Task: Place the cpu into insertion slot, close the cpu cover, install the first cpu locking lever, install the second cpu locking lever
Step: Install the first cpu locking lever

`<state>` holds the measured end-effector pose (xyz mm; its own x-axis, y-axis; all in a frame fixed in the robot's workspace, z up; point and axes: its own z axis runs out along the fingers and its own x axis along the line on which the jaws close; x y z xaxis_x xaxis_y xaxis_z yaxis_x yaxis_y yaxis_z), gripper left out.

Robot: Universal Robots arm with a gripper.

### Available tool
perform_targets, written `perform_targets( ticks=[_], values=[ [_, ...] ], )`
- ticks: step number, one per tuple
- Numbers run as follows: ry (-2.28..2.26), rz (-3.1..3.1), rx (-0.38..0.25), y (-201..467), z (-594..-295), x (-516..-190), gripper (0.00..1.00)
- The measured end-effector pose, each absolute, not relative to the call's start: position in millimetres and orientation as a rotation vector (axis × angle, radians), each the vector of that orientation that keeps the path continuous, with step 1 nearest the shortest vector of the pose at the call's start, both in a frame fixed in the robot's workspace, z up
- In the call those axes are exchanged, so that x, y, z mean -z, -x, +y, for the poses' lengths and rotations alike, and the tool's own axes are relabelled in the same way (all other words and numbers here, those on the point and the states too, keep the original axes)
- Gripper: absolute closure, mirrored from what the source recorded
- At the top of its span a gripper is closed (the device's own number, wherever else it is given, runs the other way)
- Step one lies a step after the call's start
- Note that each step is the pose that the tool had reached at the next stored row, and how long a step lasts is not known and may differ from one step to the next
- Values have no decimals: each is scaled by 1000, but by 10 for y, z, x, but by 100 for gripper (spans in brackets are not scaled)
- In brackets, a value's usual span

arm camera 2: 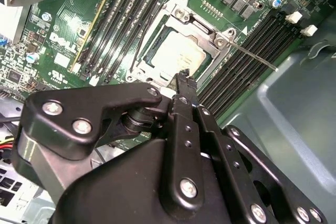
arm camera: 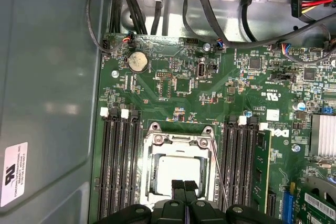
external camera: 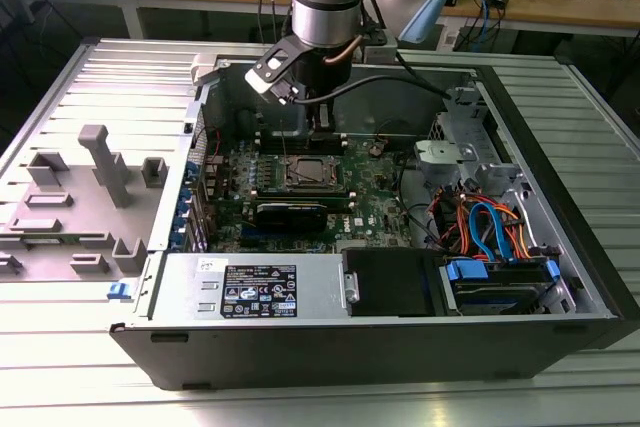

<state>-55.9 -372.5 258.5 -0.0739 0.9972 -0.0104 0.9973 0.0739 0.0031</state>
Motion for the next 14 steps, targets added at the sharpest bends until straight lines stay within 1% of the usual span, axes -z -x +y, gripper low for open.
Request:
perform_targets(
  ticks=[7, 14],
  values=[
    [-2028, 2387, 7, 559, -3726, -2590, 89],
    [-1991, 2417, 6, 560, -3725, -2721, 89]
  ],
)
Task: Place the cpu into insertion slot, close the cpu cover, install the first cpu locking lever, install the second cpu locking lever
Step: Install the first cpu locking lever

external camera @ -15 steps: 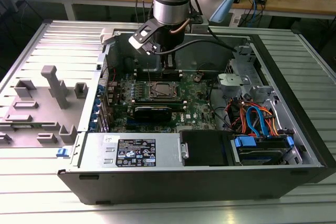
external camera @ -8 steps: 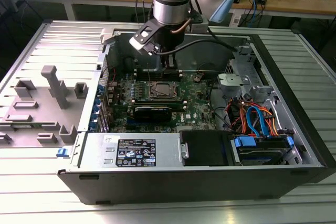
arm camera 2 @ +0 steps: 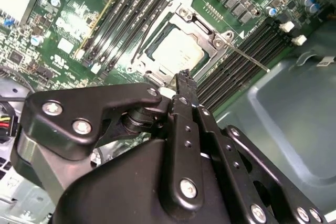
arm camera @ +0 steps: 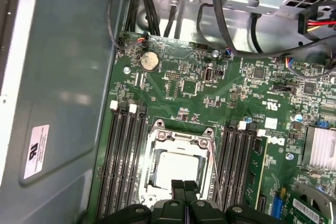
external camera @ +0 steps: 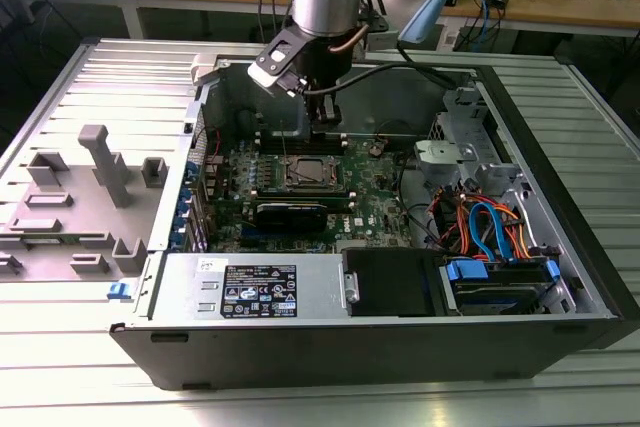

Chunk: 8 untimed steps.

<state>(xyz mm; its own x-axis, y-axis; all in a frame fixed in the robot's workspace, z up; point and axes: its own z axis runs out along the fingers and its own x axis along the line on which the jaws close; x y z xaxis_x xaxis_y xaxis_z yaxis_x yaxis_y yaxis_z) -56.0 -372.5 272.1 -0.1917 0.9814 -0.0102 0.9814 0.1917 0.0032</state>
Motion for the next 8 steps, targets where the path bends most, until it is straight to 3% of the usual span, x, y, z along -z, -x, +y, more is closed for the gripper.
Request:
perform_targets(
  ticks=[8],
  values=[
    [-1839, 2534, 6, 560, -3726, -2722, 89]
  ],
)
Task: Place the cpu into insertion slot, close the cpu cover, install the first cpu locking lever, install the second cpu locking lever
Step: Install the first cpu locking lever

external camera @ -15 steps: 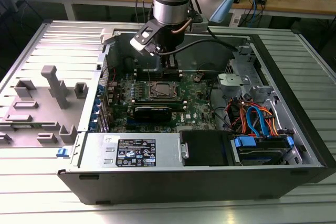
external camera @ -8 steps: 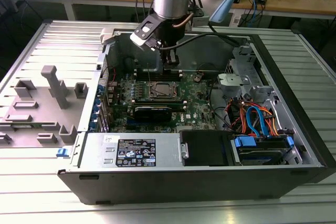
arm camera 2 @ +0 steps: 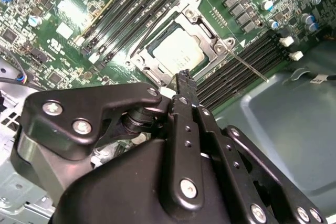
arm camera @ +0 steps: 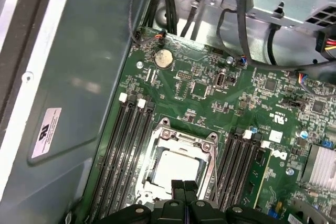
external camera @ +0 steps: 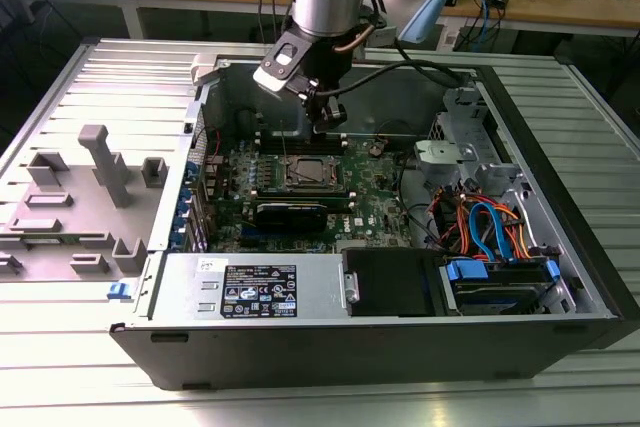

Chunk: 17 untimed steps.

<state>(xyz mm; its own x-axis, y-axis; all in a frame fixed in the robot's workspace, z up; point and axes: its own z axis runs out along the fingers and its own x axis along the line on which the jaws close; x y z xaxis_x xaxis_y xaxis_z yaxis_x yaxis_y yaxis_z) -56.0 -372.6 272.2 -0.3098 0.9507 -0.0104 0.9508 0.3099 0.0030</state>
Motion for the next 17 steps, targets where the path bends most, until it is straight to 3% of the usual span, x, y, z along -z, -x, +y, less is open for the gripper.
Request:
perform_targets(
  ticks=[17],
  values=[
    [-1805, 2559, 5, 560, -3726, -2722, 89]
  ],
)
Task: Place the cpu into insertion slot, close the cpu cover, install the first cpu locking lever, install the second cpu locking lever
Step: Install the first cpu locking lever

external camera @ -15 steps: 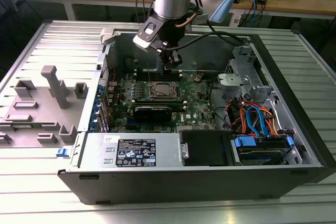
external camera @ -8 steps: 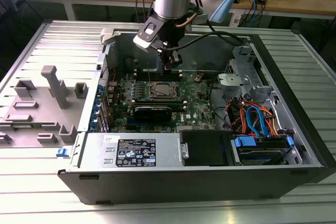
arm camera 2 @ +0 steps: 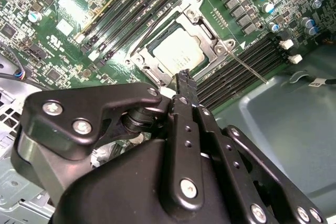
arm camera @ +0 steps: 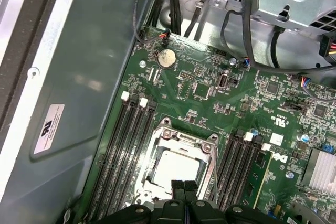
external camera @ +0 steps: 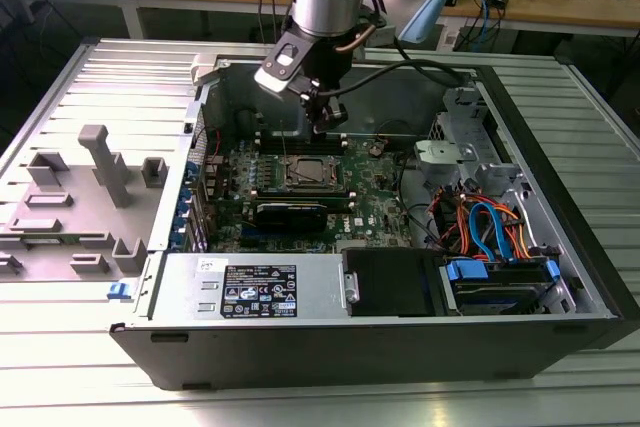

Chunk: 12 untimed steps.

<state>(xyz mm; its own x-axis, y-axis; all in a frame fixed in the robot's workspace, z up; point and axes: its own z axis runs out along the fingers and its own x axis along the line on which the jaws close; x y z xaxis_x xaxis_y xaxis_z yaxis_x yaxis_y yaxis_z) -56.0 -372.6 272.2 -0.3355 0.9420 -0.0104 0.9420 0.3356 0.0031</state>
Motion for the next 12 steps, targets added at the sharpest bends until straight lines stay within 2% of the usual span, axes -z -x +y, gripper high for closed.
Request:
perform_targets(
  ticks=[12],
  values=[
    [-1395, 2803, 3, 563, -3726, -2721, 89]
  ],
)
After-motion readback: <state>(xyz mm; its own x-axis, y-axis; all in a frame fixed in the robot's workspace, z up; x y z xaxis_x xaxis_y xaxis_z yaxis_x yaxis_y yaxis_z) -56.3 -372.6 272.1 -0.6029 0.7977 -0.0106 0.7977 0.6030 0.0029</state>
